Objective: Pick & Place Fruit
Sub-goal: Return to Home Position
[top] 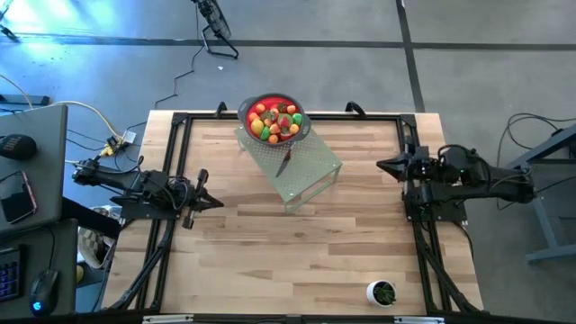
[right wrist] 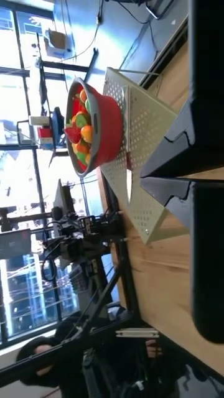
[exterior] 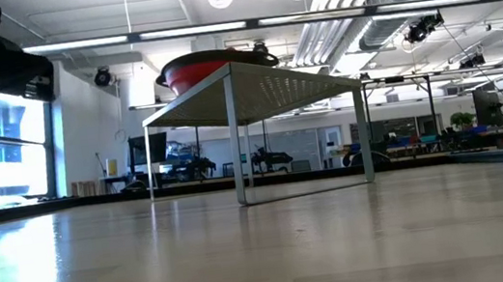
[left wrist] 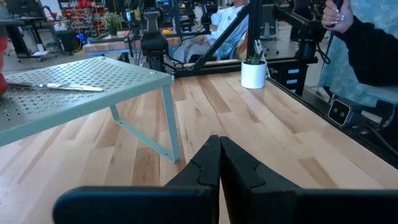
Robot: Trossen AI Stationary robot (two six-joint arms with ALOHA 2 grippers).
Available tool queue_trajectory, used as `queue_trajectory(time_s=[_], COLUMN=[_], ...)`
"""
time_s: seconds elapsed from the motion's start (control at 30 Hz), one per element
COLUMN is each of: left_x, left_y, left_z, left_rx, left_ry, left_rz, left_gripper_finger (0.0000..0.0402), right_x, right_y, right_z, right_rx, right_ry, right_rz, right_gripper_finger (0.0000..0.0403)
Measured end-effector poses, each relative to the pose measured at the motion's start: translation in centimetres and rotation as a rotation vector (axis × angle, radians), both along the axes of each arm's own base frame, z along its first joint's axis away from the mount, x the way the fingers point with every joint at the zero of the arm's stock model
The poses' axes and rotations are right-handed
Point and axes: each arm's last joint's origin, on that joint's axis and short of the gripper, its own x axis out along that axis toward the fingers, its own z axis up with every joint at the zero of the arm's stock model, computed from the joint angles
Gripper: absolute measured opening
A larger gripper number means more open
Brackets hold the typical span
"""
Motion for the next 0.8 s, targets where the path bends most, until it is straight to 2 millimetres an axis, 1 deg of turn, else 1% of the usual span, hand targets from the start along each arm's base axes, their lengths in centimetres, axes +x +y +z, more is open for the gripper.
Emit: queue_trajectory(time_s=[0.3,0.5,0.67,0.8], left_x=[0.0,0.0,0.0,0.0], left_y=[0.0,0.0,0.0,0.0], left_z=[0.0,0.0,0.0,0.0], left_rx=[0.007,0.007,0.007,0.007], left_ry=[-0.001,-0.001,-0.001,-0.002], left_rz=[0.0,0.0,0.0,0.0], left_gripper_finger=[0.0,0.0,0.0,0.0], right_x=[-2.4,-3.2,-3.7,-4.3], right_y=[0.0,0.0,0.0,0.1], right_z=[0.1,0.1,0.1,0.3], right_rx=[-0.005,0.008,0.067,0.068], right_ry=[-0.081,-0.101,-0.139,-0.181], right_rz=[0.001,0.001,0.003,0.035], right_gripper_finger=[0.0002,0.0002,0.0002,0.0002])
